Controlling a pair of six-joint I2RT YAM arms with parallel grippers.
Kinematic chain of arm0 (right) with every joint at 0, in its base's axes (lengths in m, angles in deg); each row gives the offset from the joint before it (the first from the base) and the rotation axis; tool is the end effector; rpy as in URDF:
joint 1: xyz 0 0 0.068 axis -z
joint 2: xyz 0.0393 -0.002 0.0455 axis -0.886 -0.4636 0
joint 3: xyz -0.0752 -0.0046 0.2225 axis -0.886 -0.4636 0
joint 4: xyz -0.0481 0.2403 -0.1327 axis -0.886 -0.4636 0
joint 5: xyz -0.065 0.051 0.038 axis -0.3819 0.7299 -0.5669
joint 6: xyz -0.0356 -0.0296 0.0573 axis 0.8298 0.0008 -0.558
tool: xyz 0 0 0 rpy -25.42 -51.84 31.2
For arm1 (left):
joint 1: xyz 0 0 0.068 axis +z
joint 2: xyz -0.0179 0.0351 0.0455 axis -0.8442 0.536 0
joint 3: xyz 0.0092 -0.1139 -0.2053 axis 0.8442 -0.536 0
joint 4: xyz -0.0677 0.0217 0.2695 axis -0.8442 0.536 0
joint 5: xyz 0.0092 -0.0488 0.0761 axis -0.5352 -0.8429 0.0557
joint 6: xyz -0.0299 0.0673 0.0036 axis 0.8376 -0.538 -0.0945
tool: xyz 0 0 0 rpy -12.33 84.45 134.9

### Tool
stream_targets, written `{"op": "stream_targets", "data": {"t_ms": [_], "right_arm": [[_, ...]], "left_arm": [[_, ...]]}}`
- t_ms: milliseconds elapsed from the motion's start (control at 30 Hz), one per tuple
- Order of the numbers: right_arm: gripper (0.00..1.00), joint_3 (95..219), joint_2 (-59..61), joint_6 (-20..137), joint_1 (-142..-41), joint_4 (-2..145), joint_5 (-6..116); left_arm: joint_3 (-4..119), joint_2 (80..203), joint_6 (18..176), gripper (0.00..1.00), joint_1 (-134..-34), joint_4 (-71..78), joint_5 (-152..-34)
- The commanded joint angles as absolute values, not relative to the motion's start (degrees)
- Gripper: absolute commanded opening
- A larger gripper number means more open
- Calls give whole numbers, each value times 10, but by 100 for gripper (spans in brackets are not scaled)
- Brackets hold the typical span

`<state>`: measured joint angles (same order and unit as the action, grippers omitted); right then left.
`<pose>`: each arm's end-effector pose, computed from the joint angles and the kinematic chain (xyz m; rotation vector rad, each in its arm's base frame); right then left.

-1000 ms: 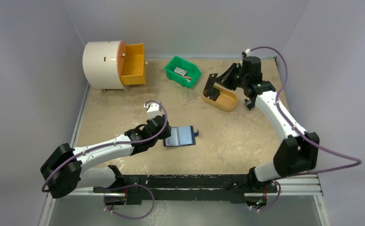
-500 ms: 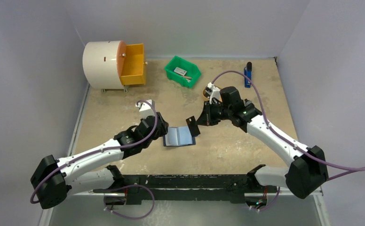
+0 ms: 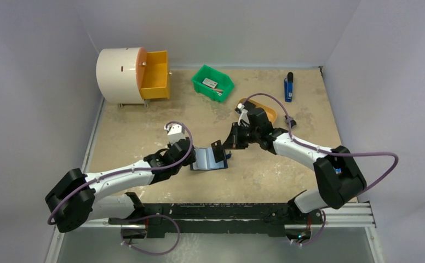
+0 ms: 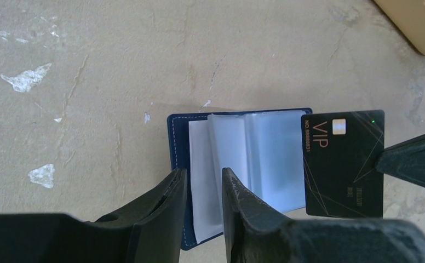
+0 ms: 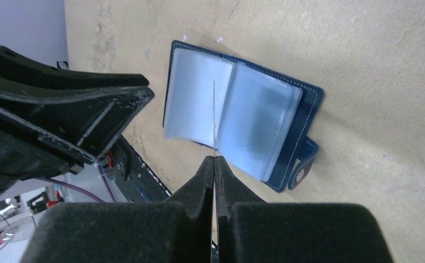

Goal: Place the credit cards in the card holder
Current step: Insert the credit card into the card holder.

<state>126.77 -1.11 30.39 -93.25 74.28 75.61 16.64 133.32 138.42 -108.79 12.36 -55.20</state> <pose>0.2793 0.2009 0.1483 -0.2158 2.3525 1.1515 0.1968 -0.1967 0.1299 -0.2879 2.2093 -0.4154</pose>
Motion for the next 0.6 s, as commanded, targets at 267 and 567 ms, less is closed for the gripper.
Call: {"op": "stream_targets", "data": {"t_ms": [267,567], "right_arm": [[0,1269,-55,258,-944,825,784],[0,1284,-94,262,-955,809,787]], "left_arm": [[146,1376,1400,27,-1089,80,-547],[126,1394,1406,23,-1090,81,-537]]}}
